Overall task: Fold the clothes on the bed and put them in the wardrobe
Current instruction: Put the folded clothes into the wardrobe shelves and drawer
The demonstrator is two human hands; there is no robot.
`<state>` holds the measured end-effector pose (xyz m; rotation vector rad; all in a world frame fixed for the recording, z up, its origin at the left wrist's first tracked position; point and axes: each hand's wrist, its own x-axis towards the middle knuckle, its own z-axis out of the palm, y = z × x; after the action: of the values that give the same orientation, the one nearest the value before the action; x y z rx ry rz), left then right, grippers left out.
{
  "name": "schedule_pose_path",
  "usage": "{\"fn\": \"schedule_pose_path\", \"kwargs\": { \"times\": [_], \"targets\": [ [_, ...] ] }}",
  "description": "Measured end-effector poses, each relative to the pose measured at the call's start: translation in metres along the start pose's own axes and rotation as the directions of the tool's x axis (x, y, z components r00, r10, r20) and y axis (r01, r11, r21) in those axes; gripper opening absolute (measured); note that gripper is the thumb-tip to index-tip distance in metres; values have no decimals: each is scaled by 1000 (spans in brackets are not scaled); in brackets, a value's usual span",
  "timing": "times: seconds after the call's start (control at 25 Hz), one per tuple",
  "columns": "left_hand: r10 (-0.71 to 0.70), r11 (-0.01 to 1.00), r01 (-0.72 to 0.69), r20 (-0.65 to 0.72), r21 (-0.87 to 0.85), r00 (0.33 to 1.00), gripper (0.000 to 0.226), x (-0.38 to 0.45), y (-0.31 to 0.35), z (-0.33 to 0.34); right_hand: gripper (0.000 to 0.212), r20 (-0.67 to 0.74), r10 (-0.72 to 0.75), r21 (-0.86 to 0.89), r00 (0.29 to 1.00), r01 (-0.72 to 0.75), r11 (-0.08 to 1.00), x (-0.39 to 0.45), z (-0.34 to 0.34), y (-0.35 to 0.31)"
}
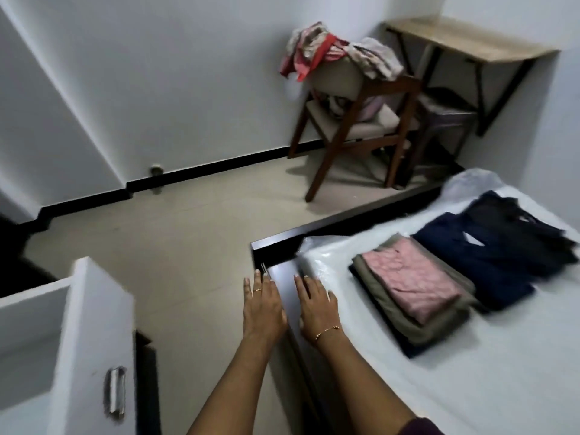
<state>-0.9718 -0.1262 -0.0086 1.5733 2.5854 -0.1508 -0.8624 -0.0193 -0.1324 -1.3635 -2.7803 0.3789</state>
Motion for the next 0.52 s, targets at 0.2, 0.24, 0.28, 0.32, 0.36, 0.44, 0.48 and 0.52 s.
{"fn": "schedule_pose_path", "kwargs": {
  "times": [0.2, 0.24, 0.28, 0.32, 0.36, 0.44, 0.48, 0.52],
  "targets": [
    [234, 972, -235, 62, 4, 970, 78, 51, 101, 12, 116, -61, 388, 64, 920, -384, 921, -50, -31, 118],
    [262, 965, -263, 77, 9, 962, 77, 64, 121, 13, 110, -63, 451, 67, 890, -447, 892, -57, -35, 139],
    [289, 957, -290, 81, 4, 954, 76, 78, 139, 15, 104, -67, 513, 87, 856, -507, 858, -62, -36, 159],
    [314, 949, -314, 69, -10, 947, 75, 89, 156, 17, 100, -63, 574, 123, 816, -565, 816, -66, -36, 179],
    [342, 939, -341, 51, -36, 938, 73, 101, 172, 18, 96, -49, 637, 170, 769, -622, 764, -68, -39, 196],
    [380, 921, -376, 29, -100, 925, 71, 122, 196, 20, 92, -28, 750, 255, 661, -720, 645, -72, -56, 218],
    [379, 919, -373, 26, -129, 925, 72, 132, 205, 19, 93, -11, 801, 308, 599, -760, 573, -73, -64, 228],
    [370, 919, -362, 31, -154, 928, 75, 145, 213, 20, 97, 10, 855, 380, 519, -793, 477, -73, -69, 238]
  ]
}}
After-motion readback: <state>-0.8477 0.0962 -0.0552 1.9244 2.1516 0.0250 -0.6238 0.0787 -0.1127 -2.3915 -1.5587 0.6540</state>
